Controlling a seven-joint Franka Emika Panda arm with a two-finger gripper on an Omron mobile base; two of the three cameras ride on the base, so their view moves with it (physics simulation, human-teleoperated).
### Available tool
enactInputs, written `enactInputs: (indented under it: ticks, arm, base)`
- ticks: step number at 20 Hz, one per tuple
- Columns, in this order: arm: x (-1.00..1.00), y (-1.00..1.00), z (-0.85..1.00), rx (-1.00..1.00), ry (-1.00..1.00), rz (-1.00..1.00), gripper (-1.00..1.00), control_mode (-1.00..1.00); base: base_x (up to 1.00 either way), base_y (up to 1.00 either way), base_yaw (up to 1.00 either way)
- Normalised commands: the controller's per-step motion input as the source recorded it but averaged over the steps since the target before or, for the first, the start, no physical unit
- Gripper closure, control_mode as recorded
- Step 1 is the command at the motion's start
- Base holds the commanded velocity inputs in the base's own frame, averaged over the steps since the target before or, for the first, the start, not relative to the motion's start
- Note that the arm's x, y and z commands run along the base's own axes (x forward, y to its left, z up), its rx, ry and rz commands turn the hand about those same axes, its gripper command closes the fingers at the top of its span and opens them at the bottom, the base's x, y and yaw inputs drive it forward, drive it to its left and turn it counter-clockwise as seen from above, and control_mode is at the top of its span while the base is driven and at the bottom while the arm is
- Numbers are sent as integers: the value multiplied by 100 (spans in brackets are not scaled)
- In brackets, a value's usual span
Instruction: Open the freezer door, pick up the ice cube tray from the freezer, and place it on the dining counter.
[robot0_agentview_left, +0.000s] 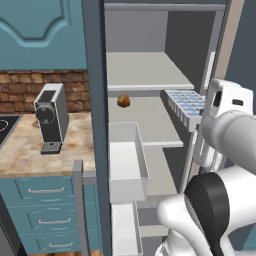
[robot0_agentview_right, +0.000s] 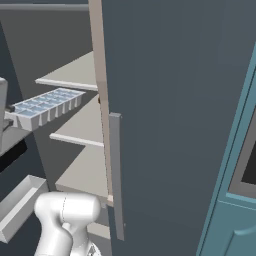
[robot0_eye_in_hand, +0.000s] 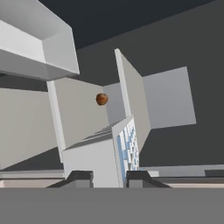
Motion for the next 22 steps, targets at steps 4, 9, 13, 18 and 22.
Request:
enactInputs:
  ticks: [4, 9, 13, 18, 22]
  arm:
    - [-3, -4, 0, 0, 0, 0, 100, -100]
    - [0, 0, 0, 0, 0, 0, 100, 100]
    - [0, 0, 0, 0, 0, 0, 100, 100]
    - [0, 0, 0, 0, 0, 0, 100, 100]
    - [0, 0, 0, 0, 0, 0, 100, 100]
  base:
    - [0, 0, 0]
    - [-27, -9, 0]
    - [-50, -17, 0]
    - [-61, -24, 2]
    - [-55, -35, 5]
